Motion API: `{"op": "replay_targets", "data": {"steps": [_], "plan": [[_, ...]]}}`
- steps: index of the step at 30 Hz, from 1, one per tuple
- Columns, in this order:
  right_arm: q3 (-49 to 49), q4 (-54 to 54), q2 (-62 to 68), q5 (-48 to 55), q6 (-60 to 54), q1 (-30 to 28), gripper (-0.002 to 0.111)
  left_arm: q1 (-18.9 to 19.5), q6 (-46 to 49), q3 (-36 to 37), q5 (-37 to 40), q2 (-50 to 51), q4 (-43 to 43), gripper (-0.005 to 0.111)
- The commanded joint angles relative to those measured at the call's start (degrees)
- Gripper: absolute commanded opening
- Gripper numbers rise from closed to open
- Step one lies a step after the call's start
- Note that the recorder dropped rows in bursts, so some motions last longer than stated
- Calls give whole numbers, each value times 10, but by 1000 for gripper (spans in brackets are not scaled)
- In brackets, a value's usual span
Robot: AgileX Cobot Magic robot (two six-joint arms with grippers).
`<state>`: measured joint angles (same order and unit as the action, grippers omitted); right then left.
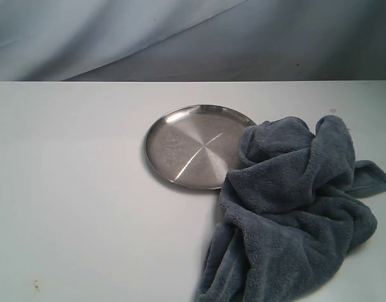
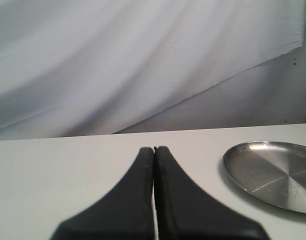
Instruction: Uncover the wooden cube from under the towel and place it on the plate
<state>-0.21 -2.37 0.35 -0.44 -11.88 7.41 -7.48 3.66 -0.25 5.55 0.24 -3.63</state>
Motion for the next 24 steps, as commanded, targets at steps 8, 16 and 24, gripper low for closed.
{"op": "replay_targets", "data": {"steps": [8, 16, 24], "plan": [[2, 52, -4, -101, 97, 2, 0, 1, -1, 3, -6, -2, -1, 0], [2, 124, -4, -130, 112, 2, 0, 1, -1, 3, -6, -2, -1, 0], [-77, 16, -4, -75, 113, 2, 0, 1, -1, 3, -6, -2, -1, 0]]}}
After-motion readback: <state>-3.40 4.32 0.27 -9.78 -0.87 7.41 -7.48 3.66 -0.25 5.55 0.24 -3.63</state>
